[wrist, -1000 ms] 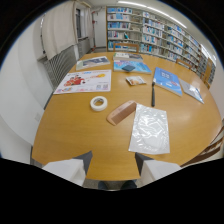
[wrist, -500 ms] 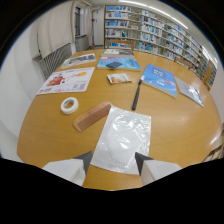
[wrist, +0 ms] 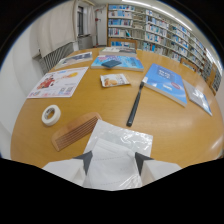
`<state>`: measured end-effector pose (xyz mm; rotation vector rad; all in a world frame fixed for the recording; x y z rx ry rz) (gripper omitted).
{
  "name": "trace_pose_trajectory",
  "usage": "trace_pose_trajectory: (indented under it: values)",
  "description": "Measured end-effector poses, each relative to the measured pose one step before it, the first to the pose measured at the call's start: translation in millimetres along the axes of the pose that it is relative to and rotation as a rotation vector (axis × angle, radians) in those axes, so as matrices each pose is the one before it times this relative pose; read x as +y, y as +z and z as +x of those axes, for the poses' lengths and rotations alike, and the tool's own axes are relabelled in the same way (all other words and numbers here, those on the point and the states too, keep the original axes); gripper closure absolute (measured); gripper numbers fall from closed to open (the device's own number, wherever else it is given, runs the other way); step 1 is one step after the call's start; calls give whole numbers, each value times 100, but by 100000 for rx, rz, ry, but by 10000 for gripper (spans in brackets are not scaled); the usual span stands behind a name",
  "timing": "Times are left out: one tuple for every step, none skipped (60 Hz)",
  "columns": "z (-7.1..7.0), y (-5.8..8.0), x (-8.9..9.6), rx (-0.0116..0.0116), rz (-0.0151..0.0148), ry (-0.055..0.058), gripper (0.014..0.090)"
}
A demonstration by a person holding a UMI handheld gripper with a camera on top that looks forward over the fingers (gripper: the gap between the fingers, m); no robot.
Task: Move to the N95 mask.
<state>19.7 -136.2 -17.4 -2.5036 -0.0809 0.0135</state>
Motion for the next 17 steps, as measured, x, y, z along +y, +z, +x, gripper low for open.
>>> trace_pose_trajectory:
  values:
    - [-17,52,-78,-186,-23,-23,208]
    - [25,48,-95,-40,-60,-73,206]
    - [37,44,-69,5,-46,-87,205]
    - [24,38,-60,-75,12,-100,206]
    - [11,49,-60,-97,34,-64,205]
    - [5,42,-60,-73,9,-44,205]
    - [2,22,-37,-67,-10,1,205]
    - [11,38,-41,-67,-3,15,204]
    - [5,24,-16,-26,-4,24,204]
    - [6,13,-27,16,35,-5,204]
    - [8,-4,-27,-3,46,-17,205]
    - [-8,-12,-27,-44,25,36,205]
    - [0,-5,-34,0,29,58,205]
    - [35,-31,-4,-30,30,90,205]
    - [23,-20,1,36,-23,60,206]
    - [11,-11,8,-39,-113,61,205]
    - [-11,-13,23,-116,-184,136,205]
